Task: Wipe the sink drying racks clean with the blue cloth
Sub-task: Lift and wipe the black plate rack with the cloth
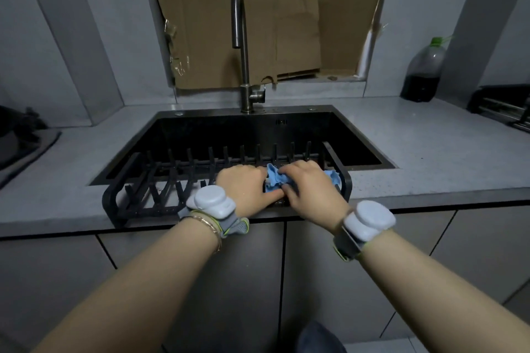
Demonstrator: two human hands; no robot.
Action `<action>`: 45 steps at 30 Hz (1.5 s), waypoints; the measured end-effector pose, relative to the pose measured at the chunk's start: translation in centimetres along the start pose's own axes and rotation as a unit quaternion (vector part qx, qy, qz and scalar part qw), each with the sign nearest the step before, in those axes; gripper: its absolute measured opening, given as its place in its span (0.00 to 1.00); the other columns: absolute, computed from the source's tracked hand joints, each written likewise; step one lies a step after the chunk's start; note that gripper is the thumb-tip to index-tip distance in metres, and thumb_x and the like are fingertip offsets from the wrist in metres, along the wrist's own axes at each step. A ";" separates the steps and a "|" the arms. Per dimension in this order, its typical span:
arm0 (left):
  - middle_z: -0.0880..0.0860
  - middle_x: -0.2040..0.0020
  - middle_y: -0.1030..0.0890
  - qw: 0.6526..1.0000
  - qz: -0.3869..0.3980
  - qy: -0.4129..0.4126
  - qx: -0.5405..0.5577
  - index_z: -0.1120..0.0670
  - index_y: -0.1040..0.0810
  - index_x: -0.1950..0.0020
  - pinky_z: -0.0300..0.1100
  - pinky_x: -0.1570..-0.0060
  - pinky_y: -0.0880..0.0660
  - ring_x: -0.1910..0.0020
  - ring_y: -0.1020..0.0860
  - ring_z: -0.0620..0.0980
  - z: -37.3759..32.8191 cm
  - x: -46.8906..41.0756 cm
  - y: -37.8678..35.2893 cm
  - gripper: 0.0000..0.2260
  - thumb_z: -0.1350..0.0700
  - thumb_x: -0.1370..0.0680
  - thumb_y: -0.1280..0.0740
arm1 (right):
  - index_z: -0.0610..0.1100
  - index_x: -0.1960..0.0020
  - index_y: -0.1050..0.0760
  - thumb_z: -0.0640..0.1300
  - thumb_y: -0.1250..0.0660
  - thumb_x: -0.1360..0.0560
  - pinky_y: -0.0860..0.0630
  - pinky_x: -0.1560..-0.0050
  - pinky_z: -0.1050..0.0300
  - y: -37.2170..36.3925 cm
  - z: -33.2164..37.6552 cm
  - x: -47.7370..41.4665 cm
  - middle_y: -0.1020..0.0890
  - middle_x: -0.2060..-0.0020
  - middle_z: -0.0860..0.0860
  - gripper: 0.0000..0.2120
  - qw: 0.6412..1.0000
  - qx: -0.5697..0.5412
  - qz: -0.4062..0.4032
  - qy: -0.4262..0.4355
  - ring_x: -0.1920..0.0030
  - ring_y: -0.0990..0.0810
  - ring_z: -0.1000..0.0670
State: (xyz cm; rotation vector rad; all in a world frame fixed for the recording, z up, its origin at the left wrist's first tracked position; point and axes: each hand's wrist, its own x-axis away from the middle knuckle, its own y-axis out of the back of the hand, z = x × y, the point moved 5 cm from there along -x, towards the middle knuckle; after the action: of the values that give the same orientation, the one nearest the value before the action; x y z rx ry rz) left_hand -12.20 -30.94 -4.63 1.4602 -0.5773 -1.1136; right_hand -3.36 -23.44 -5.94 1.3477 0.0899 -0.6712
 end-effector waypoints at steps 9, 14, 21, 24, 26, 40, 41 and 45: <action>0.52 0.52 0.19 0.999 -0.009 -0.035 -0.006 0.51 0.33 0.63 0.41 0.61 0.35 0.50 0.21 0.55 0.1 -0.6 -0.3 0.23 0.32 0.25 0.44 | 0.40 0.47 0.22 0.27 0.42 0.30 0.31 0.51 0.65 7.7 -3.9 0.8 0.22 0.53 0.47 0.18 0.932 -0.161 -0.290 -0.148 0.53 0.26 0.52; 0.53 0.53 0.19 1.000 -0.008 -0.012 -0.001 0.51 0.29 0.59 0.41 0.61 0.35 0.51 0.21 0.55 -0.2 -0.5 -0.1 0.25 0.29 0.28 0.43 | 0.41 0.45 0.21 0.32 0.40 0.28 0.32 0.46 0.60 5.9 -6.7 -1.0 0.22 0.42 0.43 0.15 0.981 -0.058 -0.083 -0.166 0.42 0.24 0.43; 0.56 0.41 0.24 0.997 -0.046 -0.045 -0.040 0.56 0.32 0.38 0.47 0.48 0.35 0.40 0.29 0.57 -5.8 -1.9 -0.3 0.24 0.39 0.24 0.40 | 0.41 0.50 0.20 0.34 0.40 0.27 0.31 0.48 0.59 3.2 -7.8 0.1 0.21 0.47 0.46 0.12 0.970 -0.138 -0.103 -0.172 0.48 0.23 0.46; 0.56 0.41 0.27 0.994 -0.060 -0.086 -0.015 0.56 0.30 0.37 0.48 0.45 0.36 0.41 0.29 0.56 -8.3 -1.4 -0.8 0.21 0.42 0.23 0.42 | 0.45 0.55 0.20 0.35 0.40 0.25 0.28 0.54 0.61 3.6 -8.9 0.6 0.19 0.56 0.50 0.11 0.924 -0.281 -0.139 -0.218 0.57 0.23 0.52; 0.56 0.46 0.26 0.994 -0.080 -0.079 -0.002 0.56 0.25 0.43 0.47 0.50 0.36 0.47 0.26 0.56 -8.6 -1.4 -1.1 0.23 0.39 0.23 0.42 | 0.47 0.62 0.22 0.33 0.40 0.26 0.28 0.61 0.68 4.4 -10.0 1.5 0.19 0.62 0.51 0.13 0.905 -0.307 -0.178 -0.233 0.63 0.24 0.55; 0.59 0.51 0.20 0.962 -0.226 -0.150 0.045 0.56 0.19 0.69 0.49 0.54 0.39 0.55 0.24 0.55 -7.6 -1.0 -3.7 0.17 0.42 0.34 0.28 | 0.42 0.37 0.34 0.34 0.33 0.29 0.39 0.55 0.71 2.9 -11.7 -6.0 0.33 0.47 0.46 0.22 0.954 -0.194 -0.093 -0.207 0.51 0.32 0.51; 0.59 0.49 0.20 0.959 -0.233 -0.149 0.058 0.56 0.19 0.70 0.49 0.53 0.38 0.52 0.27 0.54 -7.6 -1.1 -3.7 0.19 0.40 0.31 0.34 | 0.42 0.40 0.31 0.34 0.32 0.29 0.37 0.55 0.69 2.5 -12.1 -6.9 0.32 0.48 0.46 0.19 0.951 -0.203 -0.096 -0.214 0.52 0.30 0.51; 0.59 0.48 0.20 0.954 -0.257 -0.131 0.077 0.57 0.19 0.70 0.50 0.53 0.38 0.50 0.31 0.54 -7.9 -1.2 -3.8 0.25 0.39 0.27 0.42 | 0.43 0.58 0.22 0.35 0.34 0.28 0.24 0.49 0.51 1.2 -13.2 -7.0 0.20 0.61 0.46 0.05 0.924 -0.281 -0.089 -0.245 0.57 0.23 0.49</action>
State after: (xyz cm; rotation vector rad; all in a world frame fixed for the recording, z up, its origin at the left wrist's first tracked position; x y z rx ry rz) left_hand -6.71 -25.22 -8.68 1.6608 -0.4828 -1.7212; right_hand -4.36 -8.52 -5.12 0.5990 -0.0019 -1.0303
